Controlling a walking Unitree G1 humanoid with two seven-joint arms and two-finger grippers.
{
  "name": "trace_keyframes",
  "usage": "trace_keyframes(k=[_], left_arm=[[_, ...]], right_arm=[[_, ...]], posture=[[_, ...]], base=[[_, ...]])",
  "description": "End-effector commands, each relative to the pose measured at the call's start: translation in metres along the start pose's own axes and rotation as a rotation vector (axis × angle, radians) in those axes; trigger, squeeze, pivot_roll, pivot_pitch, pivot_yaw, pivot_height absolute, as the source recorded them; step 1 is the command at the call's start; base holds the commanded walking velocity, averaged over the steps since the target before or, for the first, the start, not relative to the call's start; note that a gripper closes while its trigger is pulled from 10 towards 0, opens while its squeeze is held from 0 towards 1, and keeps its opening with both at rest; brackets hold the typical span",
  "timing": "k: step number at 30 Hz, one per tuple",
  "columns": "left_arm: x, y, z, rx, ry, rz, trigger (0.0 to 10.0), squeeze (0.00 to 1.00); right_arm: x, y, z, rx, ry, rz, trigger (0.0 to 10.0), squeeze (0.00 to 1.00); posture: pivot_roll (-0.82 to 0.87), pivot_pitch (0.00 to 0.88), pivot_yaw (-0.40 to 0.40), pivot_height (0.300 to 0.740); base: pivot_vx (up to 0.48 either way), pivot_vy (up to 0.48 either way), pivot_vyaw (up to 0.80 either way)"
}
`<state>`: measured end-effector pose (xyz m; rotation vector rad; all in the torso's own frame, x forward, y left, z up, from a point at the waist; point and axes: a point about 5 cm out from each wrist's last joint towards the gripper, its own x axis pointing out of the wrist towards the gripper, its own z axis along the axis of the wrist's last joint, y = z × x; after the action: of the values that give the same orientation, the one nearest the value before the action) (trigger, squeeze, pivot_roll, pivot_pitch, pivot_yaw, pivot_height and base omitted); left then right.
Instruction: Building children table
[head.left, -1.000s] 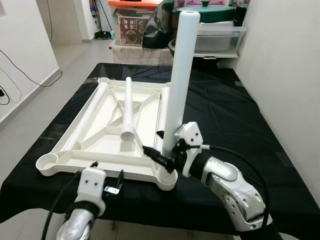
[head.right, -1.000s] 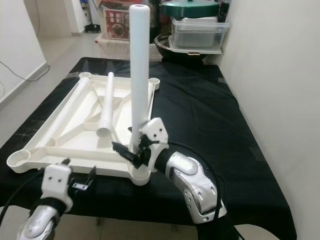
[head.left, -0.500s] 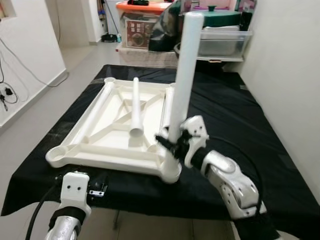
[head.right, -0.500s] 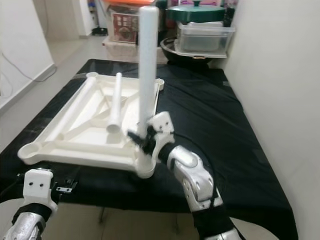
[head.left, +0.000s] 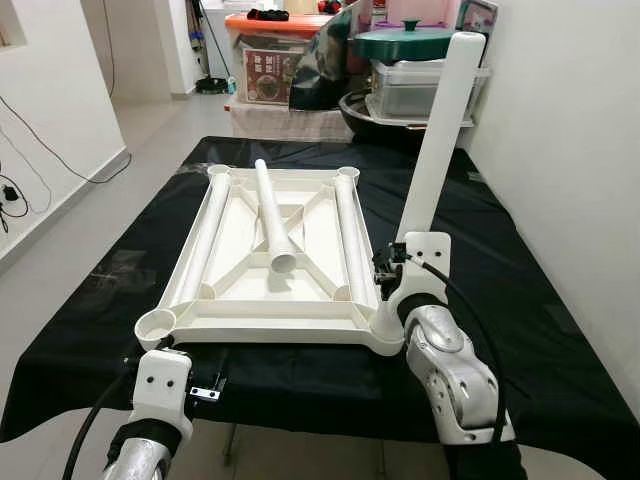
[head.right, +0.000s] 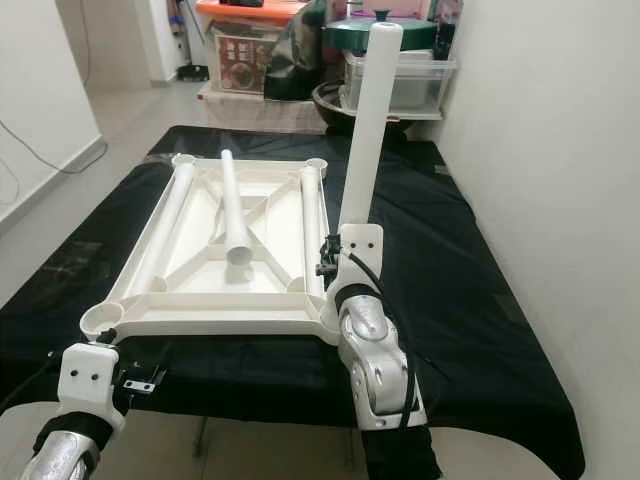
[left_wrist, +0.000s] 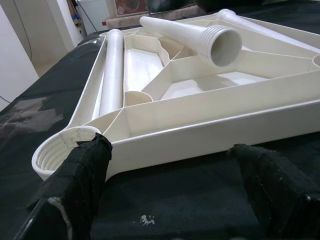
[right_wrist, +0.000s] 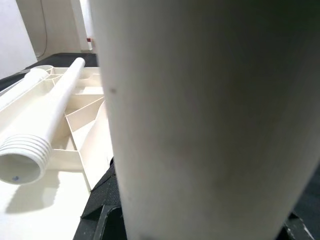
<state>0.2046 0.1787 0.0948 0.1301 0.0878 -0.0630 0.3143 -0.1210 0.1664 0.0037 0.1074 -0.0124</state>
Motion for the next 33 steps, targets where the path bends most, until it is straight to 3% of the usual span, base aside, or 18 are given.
trace_keyframes(k=[1, 2, 3, 4, 6, 7, 14, 15, 16, 21, 24, 25, 27, 28, 33], left_arm=[[0.002, -0.001, 0.000, 0.011, -0.004, -0.013, 10.0, 0.00], [0.002, -0.001, 0.000, 0.012, -0.007, -0.018, 10.0, 0.00], [0.002, -0.002, 0.000, 0.012, -0.008, -0.025, 10.0, 0.00], [0.002, -0.002, -0.001, 0.012, -0.005, -0.029, 10.0, 0.00], [0.002, -0.003, -0.002, 0.011, -0.001, -0.034, 10.0, 0.00], [0.002, -0.004, -0.003, 0.012, 0.003, -0.046, 10.0, 0.00], [-0.004, -0.011, -0.008, 0.052, 0.030, -0.123, 10.0, 0.00], [-0.005, -0.011, -0.009, 0.044, 0.034, -0.122, 10.0, 0.00], [-0.004, -0.011, -0.009, 0.042, 0.033, -0.117, 10.0, 0.00], [-0.004, -0.017, -0.007, 0.030, 0.027, -0.120, 10.0, 0.00], [-0.004, -0.019, -0.008, 0.025, 0.029, -0.118, 10.0, 0.00], [-0.004, -0.019, -0.007, 0.027, 0.025, -0.116, 10.0, 0.00], [-0.004, -0.019, -0.007, 0.028, 0.022, -0.114, 10.0, 0.00], [-0.005, -0.019, -0.006, 0.030, 0.021, -0.114, 10.0, 0.00], [-0.007, -0.019, -0.006, 0.029, 0.024, -0.115, 10.0, 0.00]], right_arm=[[0.004, -0.006, -0.021, -0.026, 0.133, -0.054, 0.0, 0.00], [0.005, -0.004, -0.020, -0.027, 0.132, -0.057, 2.7, 0.00], [0.006, -0.002, -0.018, -0.031, 0.128, -0.047, 8.8, 0.00], [0.005, 0.001, -0.016, -0.030, 0.122, -0.042, 10.0, 0.00], [0.003, 0.002, -0.012, -0.008, 0.094, -0.001, 10.0, 0.00], [0.001, 0.003, -0.008, 0.028, 0.067, 0.054, 10.0, 1.00], [-0.002, 0.006, 0.008, 0.076, -0.021, 0.291, 10.0, 1.00], [-0.005, 0.010, 0.013, 0.080, -0.044, 0.407, 10.0, 1.00], [-0.008, 0.013, 0.017, 0.067, -0.061, 0.497, 10.0, 0.00], [-0.010, 0.015, 0.015, -0.054, -0.054, 0.708, 10.0, 0.00], [-0.009, 0.013, 0.009, -0.078, -0.036, 0.752, 10.0, 0.00], [-0.009, 0.013, 0.007, -0.075, -0.028, 0.765, 7.4, 0.00], [-0.008, 0.014, 0.006, -0.072, -0.023, 0.772, 7.4, 0.00], [-0.008, 0.015, 0.002, -0.064, -0.006, 0.794, 0.0, 0.00], [-0.006, 0.015, -0.004, -0.023, 0.026, 0.804, 0.0, 0.00]], posture=[[0.16, 0.000, -0.059, 0.740], [0.15, 0.000, -0.060, 0.740], [0.14, 0.000, -0.060, 0.740], [0.14, 0.000, -0.059, 0.740], [0.14, 0.000, -0.059, 0.740], [0.14, 0.000, -0.059, 0.740], [0.14, 0.000, -0.054, 0.740], [0.14, 0.000, -0.054, 0.740], [0.14, 0.000, -0.054, 0.740], [0.14, 0.000, -0.061, 0.740], [0.14, 0.000, -0.062, 0.740], [0.15, 0.000, -0.072, 0.740], [0.15, 0.000, -0.072, 0.740], [0.15, 0.000, -0.071, 0.740], [0.16, 0.000, -0.073, 0.740]], base=[[0.000, 0.000, 0.00], [0.000, 0.000, 0.00], [0.000, 0.000, 0.00], [0.000, 0.000, 0.00], [0.000, 0.000, 0.00], [0.000, 0.000, 0.00], [0.000, 0.000, 0.00], [0.000, 0.000, 0.00], [0.000, 0.000, 0.00], [0.000, 0.000, 0.00], [0.000, 0.000, 0.00], [0.000, 0.000, 0.00], [0.000, 0.000, 0.00], [0.000, 0.000, 0.00], [0.000, 0.000, 0.00]])
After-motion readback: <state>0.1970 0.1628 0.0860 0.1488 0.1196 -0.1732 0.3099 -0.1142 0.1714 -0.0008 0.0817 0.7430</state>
